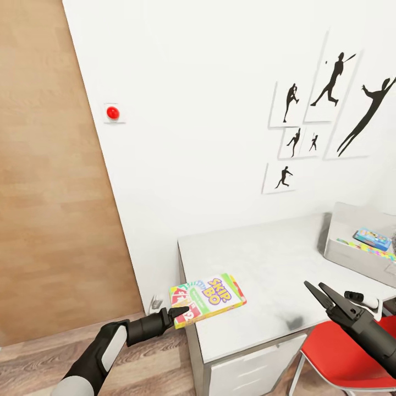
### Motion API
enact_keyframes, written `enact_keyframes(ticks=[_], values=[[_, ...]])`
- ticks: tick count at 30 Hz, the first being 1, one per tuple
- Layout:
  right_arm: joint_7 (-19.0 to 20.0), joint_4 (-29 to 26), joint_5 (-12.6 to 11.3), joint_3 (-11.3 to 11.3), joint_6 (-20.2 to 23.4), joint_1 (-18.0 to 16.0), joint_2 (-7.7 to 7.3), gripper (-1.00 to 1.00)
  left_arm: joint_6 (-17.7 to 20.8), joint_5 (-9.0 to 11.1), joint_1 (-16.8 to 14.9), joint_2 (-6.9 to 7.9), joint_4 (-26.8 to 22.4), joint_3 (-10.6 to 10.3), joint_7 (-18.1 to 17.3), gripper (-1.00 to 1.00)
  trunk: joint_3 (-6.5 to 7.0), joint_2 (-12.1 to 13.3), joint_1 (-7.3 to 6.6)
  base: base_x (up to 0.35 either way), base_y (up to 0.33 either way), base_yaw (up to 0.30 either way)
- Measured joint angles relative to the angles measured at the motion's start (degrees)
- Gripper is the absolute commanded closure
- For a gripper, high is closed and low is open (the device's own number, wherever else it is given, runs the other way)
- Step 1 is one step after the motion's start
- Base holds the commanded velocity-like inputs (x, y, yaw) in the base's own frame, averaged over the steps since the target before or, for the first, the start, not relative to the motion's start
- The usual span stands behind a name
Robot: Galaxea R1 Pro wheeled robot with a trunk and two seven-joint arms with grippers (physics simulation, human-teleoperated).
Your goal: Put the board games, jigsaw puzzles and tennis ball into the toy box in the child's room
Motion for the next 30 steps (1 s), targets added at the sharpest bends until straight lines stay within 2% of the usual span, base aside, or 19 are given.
enact_keyframes(ticks=[30], values=[[0.01, 0.01, -0.01, 0.0, -0.06, 0.01, 0.0, -1.0, -0.06, -0.04, 0.0, -0.01, -0.03, 0.02, -0.1, -1.0, 0.0, 0.0, 0.0, 0.0, -0.014, 0.0]])
